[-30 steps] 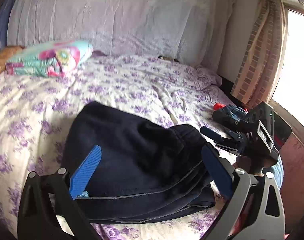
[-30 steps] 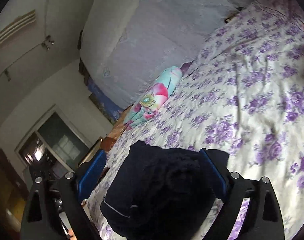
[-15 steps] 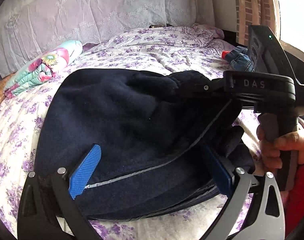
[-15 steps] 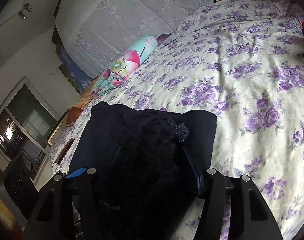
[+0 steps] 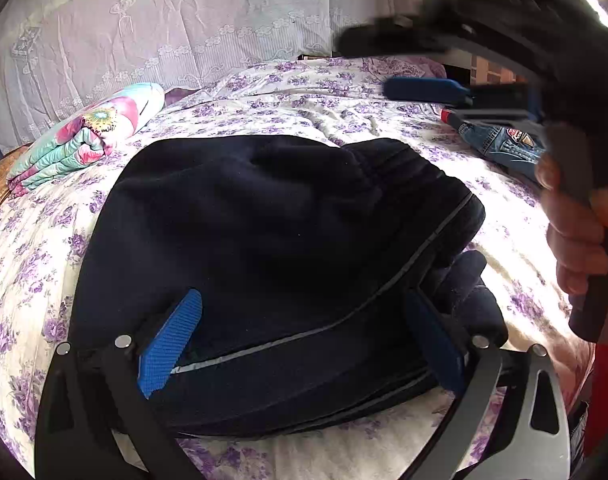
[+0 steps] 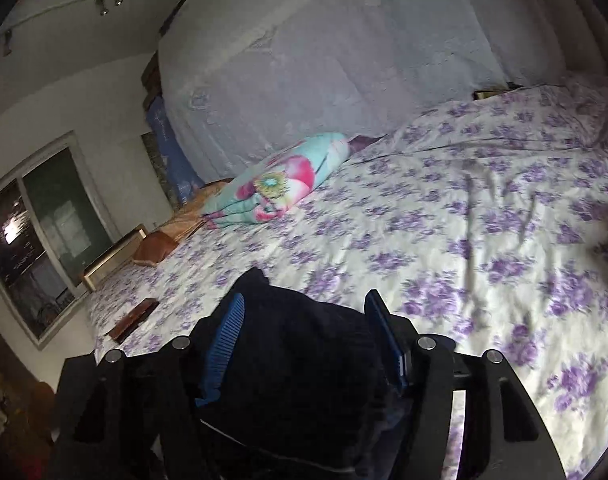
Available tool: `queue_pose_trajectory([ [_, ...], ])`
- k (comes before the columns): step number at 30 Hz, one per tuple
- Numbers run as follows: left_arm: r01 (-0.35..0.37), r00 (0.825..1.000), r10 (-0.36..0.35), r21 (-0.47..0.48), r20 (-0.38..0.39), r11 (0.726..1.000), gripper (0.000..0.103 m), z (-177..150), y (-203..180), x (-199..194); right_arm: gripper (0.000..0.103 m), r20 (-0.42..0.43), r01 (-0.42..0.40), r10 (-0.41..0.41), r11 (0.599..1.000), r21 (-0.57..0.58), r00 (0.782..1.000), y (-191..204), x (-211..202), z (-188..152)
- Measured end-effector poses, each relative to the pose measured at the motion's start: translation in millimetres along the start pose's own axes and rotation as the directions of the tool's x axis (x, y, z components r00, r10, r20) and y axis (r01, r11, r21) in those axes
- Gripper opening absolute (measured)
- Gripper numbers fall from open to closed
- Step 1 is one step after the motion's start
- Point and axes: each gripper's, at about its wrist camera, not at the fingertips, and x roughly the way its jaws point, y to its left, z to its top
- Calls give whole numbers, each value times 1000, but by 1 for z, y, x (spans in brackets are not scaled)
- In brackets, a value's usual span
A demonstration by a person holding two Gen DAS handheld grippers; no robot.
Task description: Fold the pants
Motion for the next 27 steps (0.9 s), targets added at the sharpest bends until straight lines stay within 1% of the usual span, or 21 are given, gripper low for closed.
queue_pose_trajectory([
  [2, -1, 1000, 1, 2, -1, 1000, 98, 1, 0, 1, 60, -99, 36, -40, 999, -39, 994, -2, 28, -9],
  [4, -3, 1000, 3, 3, -3, 1000, 98, 1, 0, 1, 51, -163, 102, -108, 994, -44, 981, -28, 54, -27],
  [5, -4, 1000, 4, 4, -3, 1000, 98, 2, -1, 1, 44, -154, 76, -78, 997, -22, 985, -40, 55, -32],
  [6, -5, 1000, 5, 8, -5, 1000, 98, 1, -2, 2, 41, -143, 50, -46, 998, 29, 989, -46, 49, -31],
  [7, -10, 1000, 10, 11, -7, 1000, 98, 2, -2, 2, 40, -111, 46, -40, 998, 44, 993, -44, 39, -28],
  [9, -12, 1000, 12, 7, -9, 1000, 98, 2, -1, 1, 43, 11, 65, -65, 998, -6, 998, -34, 16, -29],
  [11, -10, 1000, 10, 5, -9, 1000, 98, 2, 0, 1, 44, 56, 26, -25, 999, -29, 998, -26, 1, -33],
  [12, -12, 1000, 12, 5, -9, 1000, 98, 1, 0, 1, 48, 61, 2, 0, 999, -32, 998, -24, -4, -37],
  [13, -14, 1000, 14, 6, -10, 1000, 98, 1, 1, 2, 52, 43, 10, -8, 999, -33, 999, -23, -3, -43],
  [14, -16, 1000, 16, 7, -10, 1000, 98, 2, 1, 2, 64, -2, 41, -41, 999, -28, 999, -26, 3, -48],
  [15, -17, 1000, 17, 10, -12, 1000, 98, 1, 0, 3, 78, -81, 73, -72, 997, 5, 994, -32, 14, -50],
  [16, -22, 1000, 23, 13, -13, 1000, 99, 1, 0, 3, 86, -147, 90, -82, 995, 50, 986, -42, 25, -53],
  [17, -25, 1000, 26, 13, -14, 1000, 99, 1, 1, 3, 89, -183, 75, -57, 993, 96, 982, -52, 32, -54],
  [18, -27, 1000, 27, 13, -14, 1000, 99, 1, 1, 4, 89, -175, 62, -42, 992, 113, 984, -54, 31, -55],
  [20, -25, 1000, 26, 12, -13, 1000, 99, 0, 2, 3, 89, -106, 96, -89, 993, 63, 990, -44, 18, -55],
  [21, -25, 1000, 25, 9, -12, 1000, 99, -1, 1, 2, 89, -45, 105, -103, 994, 35, 994, -37, 6, -55],
  [23, -25, 1000, 25, 7, -12, 1000, 99, -1, 1, 2, 89, 75, 91, -92, 996, 7, 993, -29, -18, -56],
  [24, -25, 1000, 25, 8, -12, 1000, 99, -1, 1, 2, 89, 105, 101, -101, 995, 10, 989, -28, -25, -57],
  [25, -24, 1000, 24, 7, -12, 1000, 99, -1, 2, 2, 89, 68, 140, -141, 990, 27, 988, -31, -23, -58],
  [26, -24, 1000, 24, 7, -12, 1000, 99, -1, 2, 2, 90, -29, 204, -202, 978, 49, 979, -38, -11, -60],
  [27, -24, 1000, 24, 8, -12, 1000, 99, -1, 2, 2, 95, -139, 233, -220, 969, 86, 966, -48, 5, -63],
])
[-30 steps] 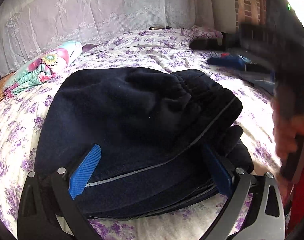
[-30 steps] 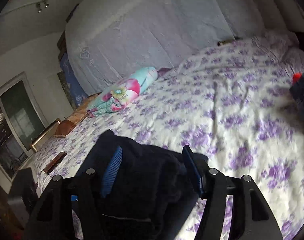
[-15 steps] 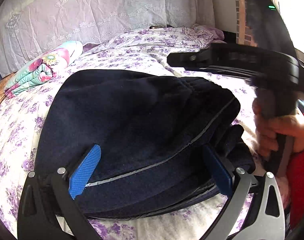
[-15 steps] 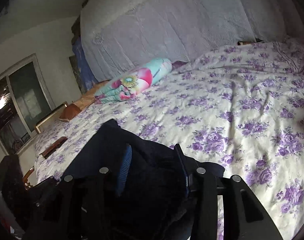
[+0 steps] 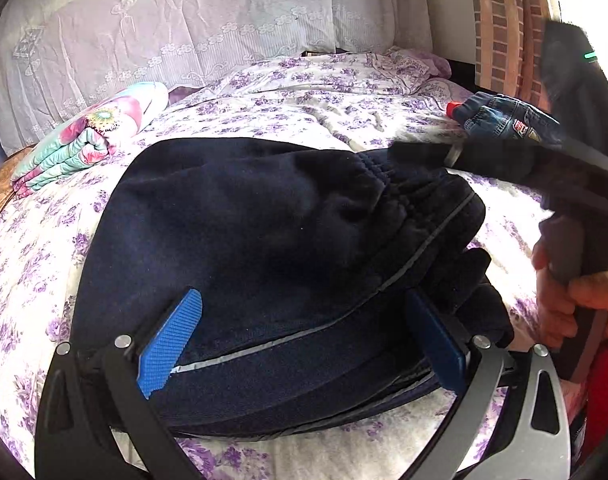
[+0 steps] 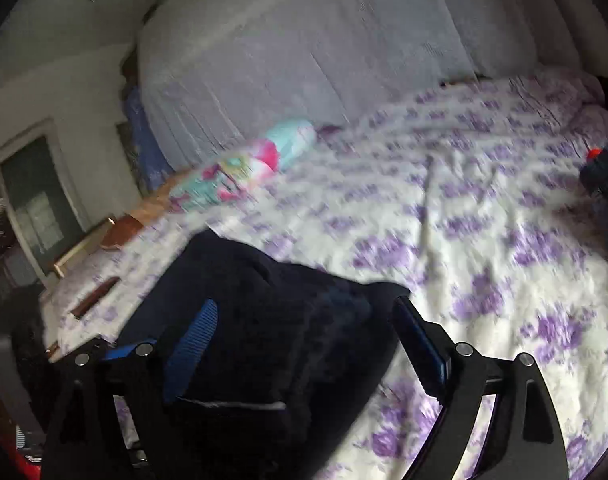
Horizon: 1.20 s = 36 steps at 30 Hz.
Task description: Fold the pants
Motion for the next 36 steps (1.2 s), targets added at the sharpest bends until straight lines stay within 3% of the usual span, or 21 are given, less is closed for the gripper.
queue_pose_trajectory([
  [3, -7, 1000, 7, 2, -1, 1000, 99, 0, 0, 0, 99, -49, -88, 92, 993, 83, 995, -18, 13, 1],
  [6, -4, 1000, 4, 0, 0, 1000, 99, 0, 2, 0, 99, -30, -75, 77, 995, 64, 997, -15, 8, 0],
  [12, 8, 1000, -8, -3, 8, 1000, 98, -3, 4, -3, 99, -10, -136, 138, 984, 119, 990, -24, 3, -3],
  [15, 44, 998, -43, -15, 52, 999, 98, -10, 11, -19, 99, 7, -160, 160, 977, 140, 987, -25, -1, -4],
  [17, 46, 994, -44, -22, 102, 999, 98, -16, 21, -38, 99, 25, -191, 189, 968, 166, 982, -30, -5, -6],
  [19, 2, 990, 3, -35, 139, 999, 98, -19, 38, -55, 99, 44, -235, 231, 951, 200, 972, -35, -9, -9],
  [23, -15, 996, 27, -139, 86, 990, 98, -10, 97, -60, 99, -15, -238, 246, 951, 195, 969, -33, -6, -9],
  [26, 83, 995, -95, -298, -25, 951, 98, -1, 143, -31, 100, -102, -208, 225, 966, 151, 969, -25, 3, -5],
  [28, 200, 961, -260, -401, -99, 894, 98, -1, 160, 0, 100, -138, -227, 251, 959, 168, 958, -27, 12, 0],
  [30, 288, 904, -393, -441, -167, 850, 98, -4, 159, 35, 100, -157, -238, 270, 952, 193, 950, -30, 19, 6],
  [32, 284, 923, -359, -380, -142, 880, 98, 0, 150, 44, 100, -146, -253, 291, 939, 235, 945, -34, 27, 12],
  [35, 283, 919, -360, -364, -163, 887, 98, 6, 139, 52, 100, -93, -274, 304, 930, 246, 948, -33, 36, 20],
  [36, 276, 922, -351, -359, -161, 891, 98, 7, 137, 52, 90, -73, -274, 297, 935, 226, 952, -29, 38, 20],
])
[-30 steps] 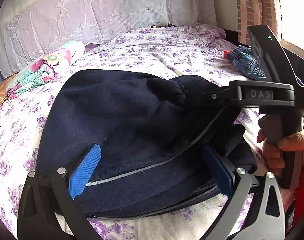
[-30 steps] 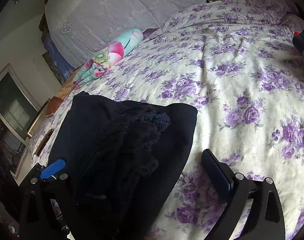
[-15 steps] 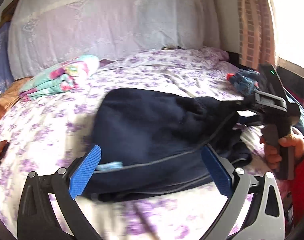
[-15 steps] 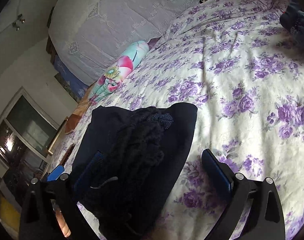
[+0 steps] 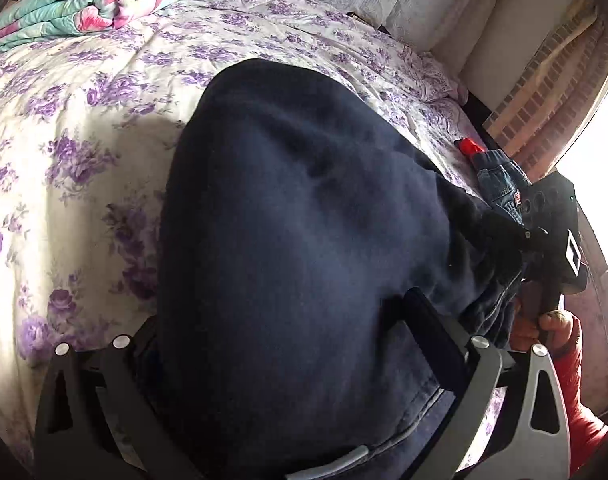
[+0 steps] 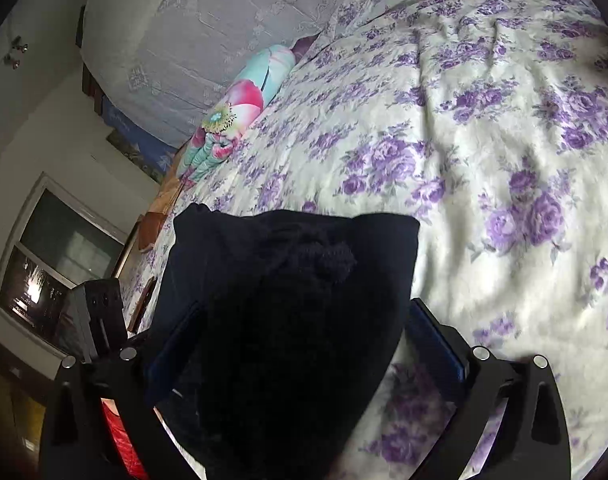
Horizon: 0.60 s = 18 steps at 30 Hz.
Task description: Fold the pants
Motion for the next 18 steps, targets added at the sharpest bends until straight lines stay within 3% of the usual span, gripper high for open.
queue_pose_trajectory([
  [1, -13, 1000, 13, 2, 12, 1000, 95, -1, -2, -2, 84, 23, 12, -12, 1000, -6, 1000, 3, 1, -4],
  [3, -42, 998, 41, 13, 56, 999, 77, -5, -8, -10, 67, 71, 43, -40, 998, -42, 997, 12, -4, -10],
  [5, -38, 996, 36, 21, 84, 999, 58, -6, -11, -20, 63, 120, 91, -76, 988, -125, 990, 28, -13, -14],
  [8, -48, 993, 46, 15, 109, 999, 47, 3, -18, -29, 60, 150, 107, -77, 974, -201, 986, 47, -23, -7],
  [13, -45, 985, 37, 47, 169, 998, 42, 41, -36, -43, 56, 180, 99, -53, 961, -257, 982, 63, -30, 40],
  [18, -120, 970, 97, 92, 223, 988, 42, 117, -48, -22, 55, 245, 163, -95, 948, -273, 965, 60, -14, 124],
])
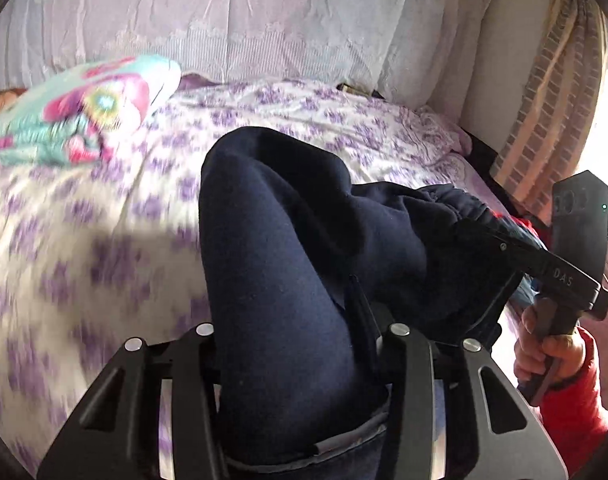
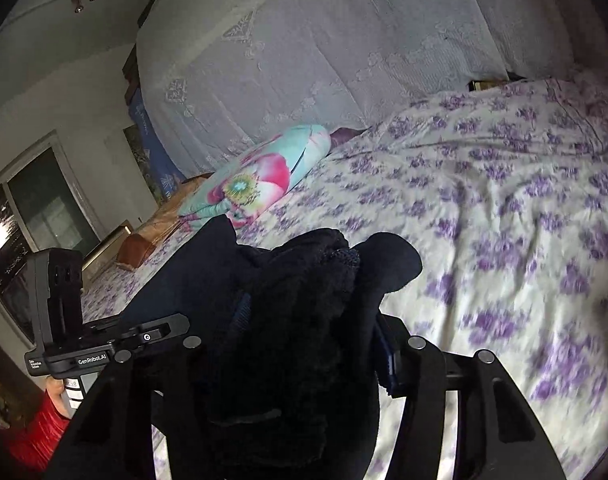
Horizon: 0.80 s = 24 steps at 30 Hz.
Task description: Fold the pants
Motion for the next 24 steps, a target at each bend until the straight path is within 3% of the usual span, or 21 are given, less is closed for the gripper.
queue_pose_trajectory([
  [8, -127, 985, 118, 65, 124, 990, 42, 158, 11, 125, 55, 150, 141, -133, 989, -40, 980, -62, 121, 144],
  [12, -168, 978, 163, 23, 132, 986, 42, 213, 37, 202, 55, 187, 180, -176, 984, -2, 966, -104, 197, 185],
  [14, -190, 976, 189, -2, 107, 982, 42, 222, 55, 242, 55, 157, 200, -202, 979, 28, 967, -130, 240, 185],
  [16, -216, 976, 218, -38, 27, 976, 46, 217, 80, 292, 59, 69, 250, -255, 965, 78, 964, -165, 288, 170],
  [17, -241, 971, 240, -64, -21, 969, 58, 208, 94, 314, 62, -11, 297, -298, 945, 135, 954, -185, 308, 158],
  [18, -265, 963, 256, -116, -86, 957, 65, 196, 110, 335, 70, -62, 248, -240, 935, 253, 969, -208, 312, 156],
  [19, -194, 979, 176, -220, -100, 956, 68, 199, 126, 331, 70, -5, 159, -168, 922, 353, 986, -222, 301, 154],
  [20, -151, 988, 140, -283, -61, 947, 80, 199, 134, 320, 70, 41, 142, -172, 909, 391, 984, -227, 288, 152],
  [22, -249, 969, 237, -282, -77, 927, 96, 193, 138, 312, 74, 78, 239, -292, 887, 394, 953, -223, 261, 148],
  [24, -249, 968, 240, -267, -67, 931, 94, 186, 131, 296, 74, 132, 276, -343, 889, 366, 930, -208, 234, 139],
])
